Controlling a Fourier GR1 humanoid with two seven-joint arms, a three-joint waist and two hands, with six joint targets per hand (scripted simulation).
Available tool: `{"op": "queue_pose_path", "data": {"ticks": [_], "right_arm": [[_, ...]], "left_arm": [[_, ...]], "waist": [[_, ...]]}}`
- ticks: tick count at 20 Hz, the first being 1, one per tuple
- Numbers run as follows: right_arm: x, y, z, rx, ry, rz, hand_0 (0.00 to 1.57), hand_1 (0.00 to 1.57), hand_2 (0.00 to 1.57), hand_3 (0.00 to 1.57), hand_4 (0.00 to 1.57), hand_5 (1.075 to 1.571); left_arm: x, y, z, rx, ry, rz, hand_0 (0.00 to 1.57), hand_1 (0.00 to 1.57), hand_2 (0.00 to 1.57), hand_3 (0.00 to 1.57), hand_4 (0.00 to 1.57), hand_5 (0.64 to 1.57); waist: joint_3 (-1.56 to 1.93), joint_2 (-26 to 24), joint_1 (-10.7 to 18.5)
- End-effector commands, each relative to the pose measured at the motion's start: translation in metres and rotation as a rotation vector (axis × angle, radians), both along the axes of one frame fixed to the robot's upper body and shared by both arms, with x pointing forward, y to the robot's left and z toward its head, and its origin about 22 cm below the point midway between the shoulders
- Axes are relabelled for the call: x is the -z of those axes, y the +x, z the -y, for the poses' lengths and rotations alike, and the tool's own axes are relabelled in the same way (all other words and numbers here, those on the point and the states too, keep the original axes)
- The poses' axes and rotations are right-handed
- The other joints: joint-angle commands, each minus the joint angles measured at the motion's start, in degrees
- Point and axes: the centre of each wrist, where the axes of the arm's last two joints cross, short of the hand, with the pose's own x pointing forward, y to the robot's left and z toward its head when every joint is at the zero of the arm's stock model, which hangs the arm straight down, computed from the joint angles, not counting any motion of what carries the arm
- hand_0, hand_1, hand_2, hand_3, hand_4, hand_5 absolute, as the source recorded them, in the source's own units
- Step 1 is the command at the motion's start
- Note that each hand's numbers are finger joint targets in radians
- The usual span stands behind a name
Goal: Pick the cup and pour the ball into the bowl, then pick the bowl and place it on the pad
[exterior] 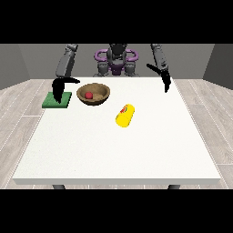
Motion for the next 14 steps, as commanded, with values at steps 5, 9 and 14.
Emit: {"op": "queue_pose_path", "data": {"ticks": [5, 9, 14], "right_arm": [[0.027, 0.008, -0.053, -0.072, 0.059, -0.12, 0.0, 0.0, 0.0, 0.0, 0.0, 1.57], [0.045, 0.003, -0.073, -0.078, 0.079, -0.149, 0.0, 0.0, 0.0, 0.0, 0.0, 1.571], [0.047, 0.01, -0.087, -0.003, 0.104, -0.112, 0.0, 0.0, 0.0, 0.0, 0.0, 1.569]], "left_arm": [[0.01, -0.01, -0.022, -0.048, -0.039, -0.057, 0.0, 0.0, 0.0, 0.0, 0.0, 0.697], [0.001, -0.008, -0.012, -0.042, -0.009, -0.032, 0.0, 0.0, 0.0, 0.0, 0.0, 0.688], [-0.01, -0.008, -0.02, -0.007, -0.027, 0.016, 0.0, 0.0, 0.0, 0.0, 0.0, 0.701]], "waist": [[0.47, -3.41, -3.47], [0.48, -2.55, -3.22], [0.48, -0.11, -0.35]]}}
